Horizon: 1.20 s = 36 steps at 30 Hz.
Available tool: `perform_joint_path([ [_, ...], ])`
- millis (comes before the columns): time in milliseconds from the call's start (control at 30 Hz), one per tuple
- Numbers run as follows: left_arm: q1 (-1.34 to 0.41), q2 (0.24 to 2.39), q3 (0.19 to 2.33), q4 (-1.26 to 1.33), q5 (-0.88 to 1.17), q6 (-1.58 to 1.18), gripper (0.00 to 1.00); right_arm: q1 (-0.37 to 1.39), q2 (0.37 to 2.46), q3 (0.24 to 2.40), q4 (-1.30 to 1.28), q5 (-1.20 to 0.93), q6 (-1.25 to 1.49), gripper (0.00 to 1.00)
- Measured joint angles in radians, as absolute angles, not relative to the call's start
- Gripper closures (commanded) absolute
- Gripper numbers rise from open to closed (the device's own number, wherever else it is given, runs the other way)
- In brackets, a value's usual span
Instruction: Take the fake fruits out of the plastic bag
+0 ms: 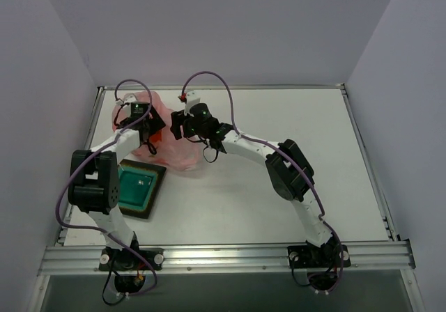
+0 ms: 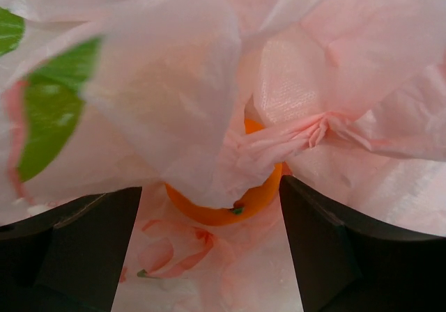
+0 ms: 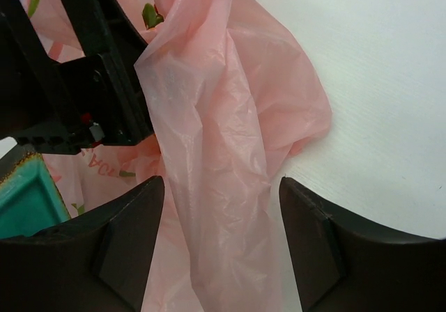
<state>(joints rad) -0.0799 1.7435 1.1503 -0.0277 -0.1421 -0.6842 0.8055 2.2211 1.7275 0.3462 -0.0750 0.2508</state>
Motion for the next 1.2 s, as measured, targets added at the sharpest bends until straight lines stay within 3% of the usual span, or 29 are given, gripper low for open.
perform_joint_path([
  [367,-0.08,1.811,1.15,0.037,-0.097,-0.694,0.15,0.805,2.224,1.728,0.346,-0.094,0.251,0.36],
  [533,-0.08,1.831,1.15,0.07,-0.082,-0.702,0.15,0.804,2.244,1.727,0.348,-0.106,0.258,0.29],
  [600,-0.08,1.837,1.15,0.081,-0.078,-0.706,0.19,0.804,2.259,1.727,0.354,-0.112,0.26,0.29],
  [700,-0.08,1.839,1.147,0.093,-0.073,-0.715,0.29,0.8,2.278,1.713,0.369,-0.117,0.268,0.35],
  [833,-0.08,1.838,1.137,0.117,-0.063,-0.719,0.42,0.79,2.287,1.682,0.379,-0.128,0.286,0.65],
  [867,-0.08,1.835,1.133,0.122,-0.059,-0.72,0.46,0.786,2.287,1.678,0.38,-0.13,0.286,0.68],
  [1200,-0.08,1.734,1.117,0.084,-0.033,-0.718,0.57,0.778,2.287,1.669,0.424,-0.138,0.324,0.71],
])
